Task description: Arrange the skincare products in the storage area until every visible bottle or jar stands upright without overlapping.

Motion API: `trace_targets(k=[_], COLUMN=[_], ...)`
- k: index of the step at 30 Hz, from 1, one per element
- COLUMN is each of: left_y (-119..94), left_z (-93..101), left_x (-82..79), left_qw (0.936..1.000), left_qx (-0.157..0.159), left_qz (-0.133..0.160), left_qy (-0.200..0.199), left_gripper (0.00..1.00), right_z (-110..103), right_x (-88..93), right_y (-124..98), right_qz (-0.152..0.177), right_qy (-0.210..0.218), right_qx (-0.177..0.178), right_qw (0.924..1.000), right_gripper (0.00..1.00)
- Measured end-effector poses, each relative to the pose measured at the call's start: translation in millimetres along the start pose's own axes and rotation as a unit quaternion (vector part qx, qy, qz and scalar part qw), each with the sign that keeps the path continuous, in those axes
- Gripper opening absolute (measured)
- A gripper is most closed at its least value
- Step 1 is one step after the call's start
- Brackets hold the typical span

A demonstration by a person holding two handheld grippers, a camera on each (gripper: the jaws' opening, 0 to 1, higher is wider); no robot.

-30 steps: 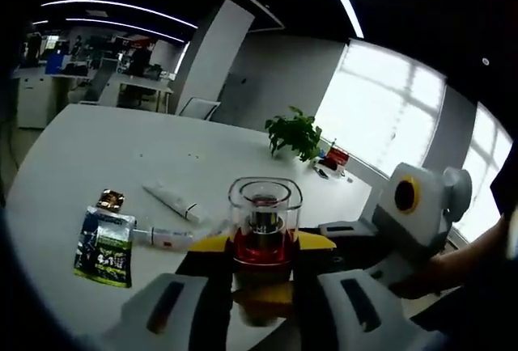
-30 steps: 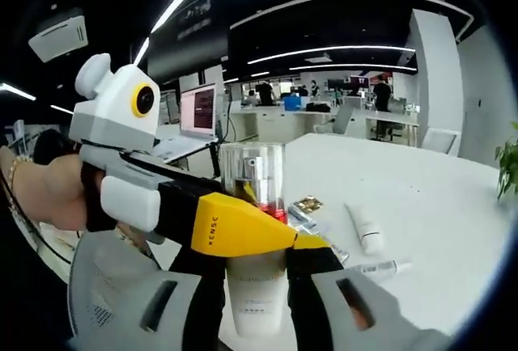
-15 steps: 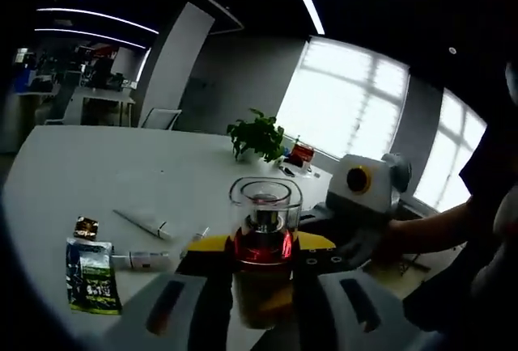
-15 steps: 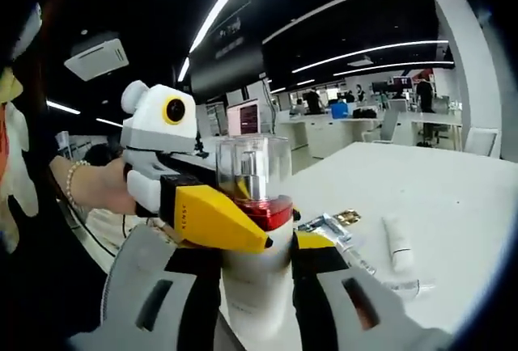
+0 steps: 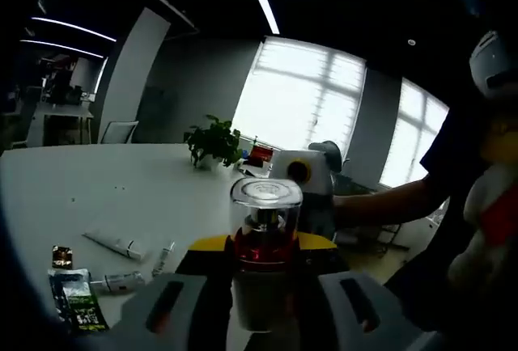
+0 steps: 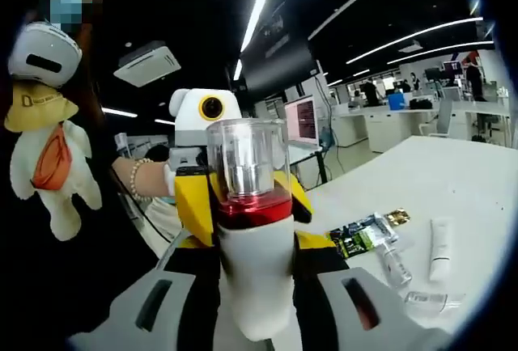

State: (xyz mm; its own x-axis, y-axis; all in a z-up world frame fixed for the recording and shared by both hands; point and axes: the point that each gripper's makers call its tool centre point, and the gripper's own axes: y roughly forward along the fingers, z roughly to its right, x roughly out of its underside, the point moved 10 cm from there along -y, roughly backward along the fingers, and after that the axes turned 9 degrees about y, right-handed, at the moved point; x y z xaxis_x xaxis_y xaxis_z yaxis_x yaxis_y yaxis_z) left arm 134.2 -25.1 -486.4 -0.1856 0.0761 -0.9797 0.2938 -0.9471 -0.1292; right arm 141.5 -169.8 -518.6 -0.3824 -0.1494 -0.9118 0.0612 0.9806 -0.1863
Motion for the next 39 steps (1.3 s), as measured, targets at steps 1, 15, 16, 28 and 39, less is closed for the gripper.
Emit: trace_targets(k=[1,15,16,28,39], left_y=[1,20,21,29,45], left_z=[0.7,2.2,1.3,-6.3,-16.4], left_x=[0.4,14.7,16.2,33.5,53.0], left_qw=[1.0,0.9952,0.9949,0.9927,0.9908], left_qx=[0.002,0.023,0.023,0.027,0.039], left_qz=[-0.001,-0.064,-0.067,-0.09,-0.105], left_qy=[0.001,0.071,0.072,0.076,0.075], left_gripper=[0.22,0.23,0.23,0.23,0.23], right_z=[0,3,5,19,34], right_x=[0.3,19.7,21.1,40.1,58.6], right_y=[-1,-3,-4,-5,-7], right_qz=[-0.005,-0.036,-0.037,-0.053,-0.074], right_qy=[-0.007,-0.057,-0.057,-0.066,-0.074], right_qx=[0.0,0.049,0.051,0.086,0.114], right_qw=[1.0,0.9965,0.9964,0.9927,0.988], right_gripper=[0.33,0.32,0.32,0.32,0.32])
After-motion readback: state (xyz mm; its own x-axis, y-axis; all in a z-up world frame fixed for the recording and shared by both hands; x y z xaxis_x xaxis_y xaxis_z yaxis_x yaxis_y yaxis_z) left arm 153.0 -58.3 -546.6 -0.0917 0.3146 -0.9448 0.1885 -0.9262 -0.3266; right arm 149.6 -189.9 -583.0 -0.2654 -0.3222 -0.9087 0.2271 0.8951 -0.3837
